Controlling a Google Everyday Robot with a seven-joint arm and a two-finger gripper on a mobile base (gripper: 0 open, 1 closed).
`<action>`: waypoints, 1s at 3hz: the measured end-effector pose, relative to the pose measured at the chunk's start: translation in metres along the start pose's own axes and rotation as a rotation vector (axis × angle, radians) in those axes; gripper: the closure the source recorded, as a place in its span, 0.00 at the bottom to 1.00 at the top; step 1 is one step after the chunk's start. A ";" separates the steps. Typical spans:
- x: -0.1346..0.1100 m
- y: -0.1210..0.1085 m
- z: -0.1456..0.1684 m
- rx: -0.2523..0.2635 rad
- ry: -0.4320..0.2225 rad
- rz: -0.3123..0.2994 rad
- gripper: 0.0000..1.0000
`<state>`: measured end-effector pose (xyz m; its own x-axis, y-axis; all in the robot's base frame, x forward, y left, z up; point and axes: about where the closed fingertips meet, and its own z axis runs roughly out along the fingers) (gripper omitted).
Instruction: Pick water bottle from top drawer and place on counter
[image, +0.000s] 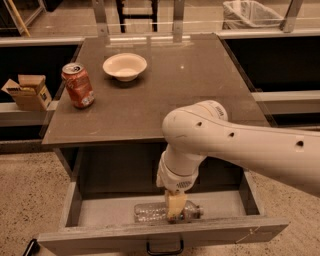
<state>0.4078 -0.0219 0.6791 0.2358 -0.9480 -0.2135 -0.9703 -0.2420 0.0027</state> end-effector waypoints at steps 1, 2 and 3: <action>0.002 -0.001 0.011 -0.015 -0.013 -0.027 0.39; 0.005 0.002 0.030 -0.053 -0.028 -0.051 0.40; 0.006 0.004 0.041 -0.081 -0.037 -0.067 0.40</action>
Offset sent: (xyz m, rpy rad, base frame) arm -0.0019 0.0022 -0.0430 0.0280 0.0640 0.0738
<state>0.4030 -0.0196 0.6376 0.2968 -0.9211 -0.2518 -0.9443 -0.3223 0.0662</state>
